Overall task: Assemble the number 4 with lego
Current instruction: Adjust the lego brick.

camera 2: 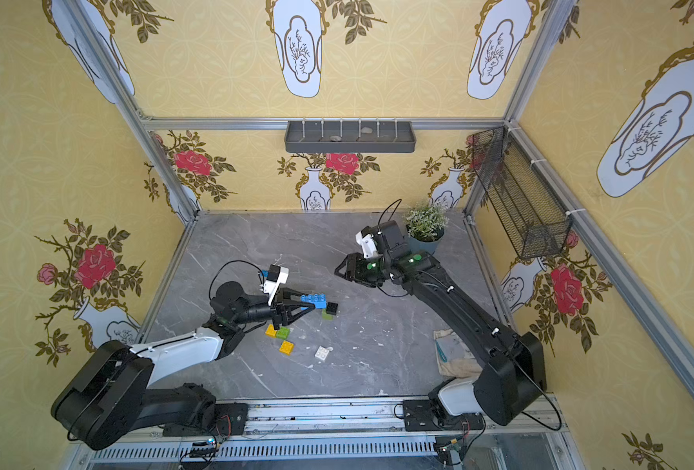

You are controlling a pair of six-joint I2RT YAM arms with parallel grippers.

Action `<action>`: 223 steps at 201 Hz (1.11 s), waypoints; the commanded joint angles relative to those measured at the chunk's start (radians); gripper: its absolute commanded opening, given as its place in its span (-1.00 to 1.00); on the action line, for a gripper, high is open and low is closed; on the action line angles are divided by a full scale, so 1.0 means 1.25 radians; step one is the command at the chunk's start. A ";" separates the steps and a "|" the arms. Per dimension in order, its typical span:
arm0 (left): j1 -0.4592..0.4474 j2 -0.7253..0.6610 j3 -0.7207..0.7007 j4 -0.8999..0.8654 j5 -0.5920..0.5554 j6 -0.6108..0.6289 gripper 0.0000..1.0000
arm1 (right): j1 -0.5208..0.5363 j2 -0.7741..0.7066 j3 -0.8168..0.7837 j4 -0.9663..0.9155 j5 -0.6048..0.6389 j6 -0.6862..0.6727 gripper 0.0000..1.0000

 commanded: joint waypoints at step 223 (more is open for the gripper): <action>-0.060 -0.196 0.049 -0.324 -0.205 0.154 -1.00 | 0.101 -0.111 -0.196 0.415 -0.229 0.320 -0.09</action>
